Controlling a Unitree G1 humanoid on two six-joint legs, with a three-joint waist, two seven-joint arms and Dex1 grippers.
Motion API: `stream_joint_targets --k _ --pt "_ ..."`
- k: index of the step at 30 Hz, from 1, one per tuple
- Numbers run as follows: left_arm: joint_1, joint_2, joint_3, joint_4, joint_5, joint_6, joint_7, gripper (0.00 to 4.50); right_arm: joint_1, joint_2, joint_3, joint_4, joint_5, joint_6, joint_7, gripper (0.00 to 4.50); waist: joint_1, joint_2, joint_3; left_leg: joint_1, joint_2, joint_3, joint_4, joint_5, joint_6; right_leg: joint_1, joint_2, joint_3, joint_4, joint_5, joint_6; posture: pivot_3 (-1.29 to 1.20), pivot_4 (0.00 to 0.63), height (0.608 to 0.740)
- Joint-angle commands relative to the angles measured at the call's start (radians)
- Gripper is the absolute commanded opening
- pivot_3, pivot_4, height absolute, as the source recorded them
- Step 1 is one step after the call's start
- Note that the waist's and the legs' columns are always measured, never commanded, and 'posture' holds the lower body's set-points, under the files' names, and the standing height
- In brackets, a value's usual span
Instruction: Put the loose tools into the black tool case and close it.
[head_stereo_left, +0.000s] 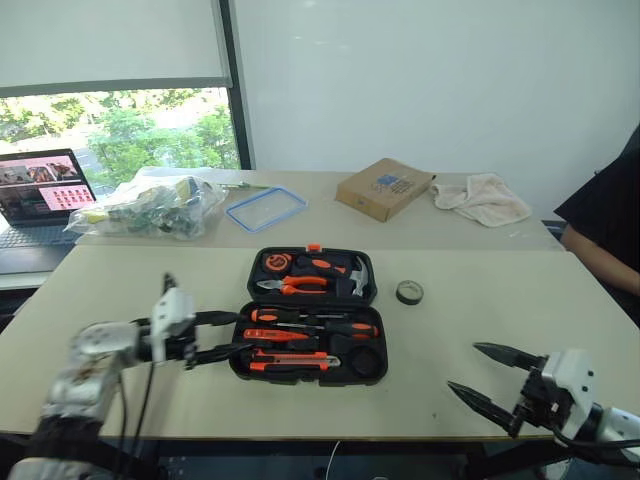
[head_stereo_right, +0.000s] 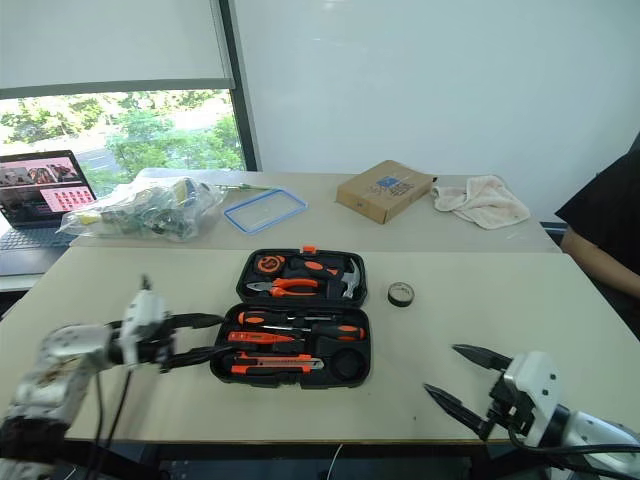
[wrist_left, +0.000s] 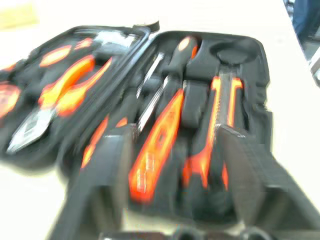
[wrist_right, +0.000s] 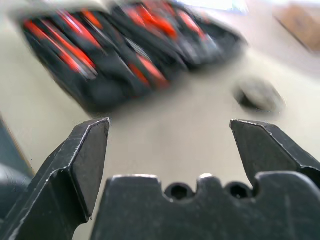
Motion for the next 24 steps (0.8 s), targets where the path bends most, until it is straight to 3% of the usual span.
stream_joint_targets --k 1,7,11,17,18,19,24 --pt "0.030 0.010 0.070 0.006 -0.041 -0.022 -0.002 4.46 -0.088 -0.019 0.012 0.024 -0.047 -0.036 -0.023 4.50 0.001 0.000 0.000 0.000 0.000 0.001 0.000 -0.001 0.001 0.000 0.000 0.001 0.000 0.000 0.000 0.00 0.150 0.740" --pt "0.014 -0.033 0.076 -0.065 -0.107 0.063 0.043 4.46 -0.479 -0.119 0.222 0.150 -0.139 0.183 -0.024 4.50 -0.005 -0.002 0.003 0.000 0.000 0.004 0.002 0.000 0.000 -0.002 -0.002 0.003 0.001 0.002 -0.001 0.00 0.150 0.740" --pt "0.005 -0.062 0.038 -0.107 -0.083 0.071 0.075 4.46 -0.836 -0.099 0.419 0.359 -0.250 0.357 -0.010 4.50 -0.007 -0.002 0.003 -0.001 0.001 0.003 0.000 0.002 -0.003 -0.005 0.001 0.003 0.002 0.002 -0.003 0.00 0.150 0.740" --pt "0.007 -0.084 0.024 -0.137 -0.075 0.078 0.121 4.46 -1.059 -0.066 0.580 0.601 -0.360 0.391 0.054 4.50 -0.009 -0.001 0.003 -0.011 0.001 0.001 0.000 0.003 -0.004 -0.012 0.002 -0.002 0.002 0.002 -0.004 0.00 0.150 0.740" --pt "0.011 -0.085 0.020 -0.143 -0.072 0.076 0.124 4.50 -1.080 -0.060 0.599 0.636 -0.379 0.380 0.062 3.99 -0.009 -0.001 0.003 -0.015 0.000 0.000 -0.001 0.003 -0.004 -0.014 0.002 -0.004 0.002 0.003 -0.003 0.00 0.150 0.740" --pt "0.015 -0.086 0.017 -0.148 -0.070 0.076 0.125 4.50 -1.097 -0.053 0.611 0.664 -0.392 0.370 0.068 3.84 -0.010 -0.001 0.003 -0.017 -0.001 0.000 -0.001 0.002 -0.004 -0.016 0.002 -0.005 0.002 0.003 -0.003 0.00 0.150 0.740" --pt "0.019 -0.085 0.014 -0.159 -0.070 0.075 0.128 4.50 -1.142 -0.031 0.640 0.737 -0.427 0.348 0.102 2.14 -0.019 -0.001 0.003 -0.027 -0.006 0.002 0.000 0.002 -0.003 -0.025 -0.004 -0.016 0.001 0.003 -0.001 0.00 0.150 0.740"
